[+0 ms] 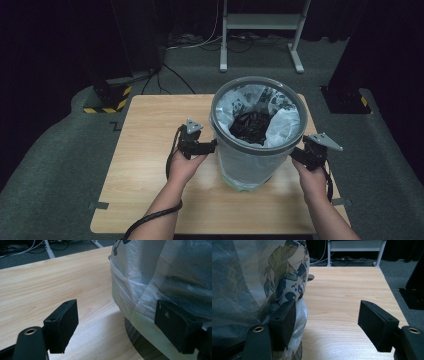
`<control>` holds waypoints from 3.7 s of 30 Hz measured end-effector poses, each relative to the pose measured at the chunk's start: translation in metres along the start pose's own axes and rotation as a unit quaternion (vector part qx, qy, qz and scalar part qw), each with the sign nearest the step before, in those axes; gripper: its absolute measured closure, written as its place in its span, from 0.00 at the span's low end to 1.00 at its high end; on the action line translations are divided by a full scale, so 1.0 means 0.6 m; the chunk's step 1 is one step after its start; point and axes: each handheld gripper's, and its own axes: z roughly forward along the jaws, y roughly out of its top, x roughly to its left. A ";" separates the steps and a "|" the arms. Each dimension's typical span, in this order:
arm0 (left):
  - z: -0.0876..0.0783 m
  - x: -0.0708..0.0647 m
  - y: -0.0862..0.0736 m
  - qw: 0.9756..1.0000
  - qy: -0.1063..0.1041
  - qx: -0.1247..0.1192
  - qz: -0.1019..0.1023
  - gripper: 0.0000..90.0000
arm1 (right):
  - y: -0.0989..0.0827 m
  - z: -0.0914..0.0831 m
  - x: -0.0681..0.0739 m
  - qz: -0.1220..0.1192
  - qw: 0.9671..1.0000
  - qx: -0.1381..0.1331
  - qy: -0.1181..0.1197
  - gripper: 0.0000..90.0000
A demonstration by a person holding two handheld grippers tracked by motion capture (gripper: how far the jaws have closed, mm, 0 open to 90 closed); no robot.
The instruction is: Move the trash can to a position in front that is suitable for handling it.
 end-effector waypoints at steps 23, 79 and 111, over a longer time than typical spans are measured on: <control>-0.011 0.031 -0.021 1.000 0.001 0.007 -0.022 0.15 | 0.000 -0.013 -0.002 -0.016 1.000 -0.003 -0.007 0.25; -0.020 0.047 -0.179 0.984 0.037 0.174 0.020 0.04 | -0.152 -0.028 -0.026 -0.081 0.982 0.163 0.041 0.15; 0.002 0.078 -0.128 0.930 0.052 0.365 -0.017 0.00 | -0.152 -0.025 -0.024 -0.082 0.982 0.167 0.046 0.11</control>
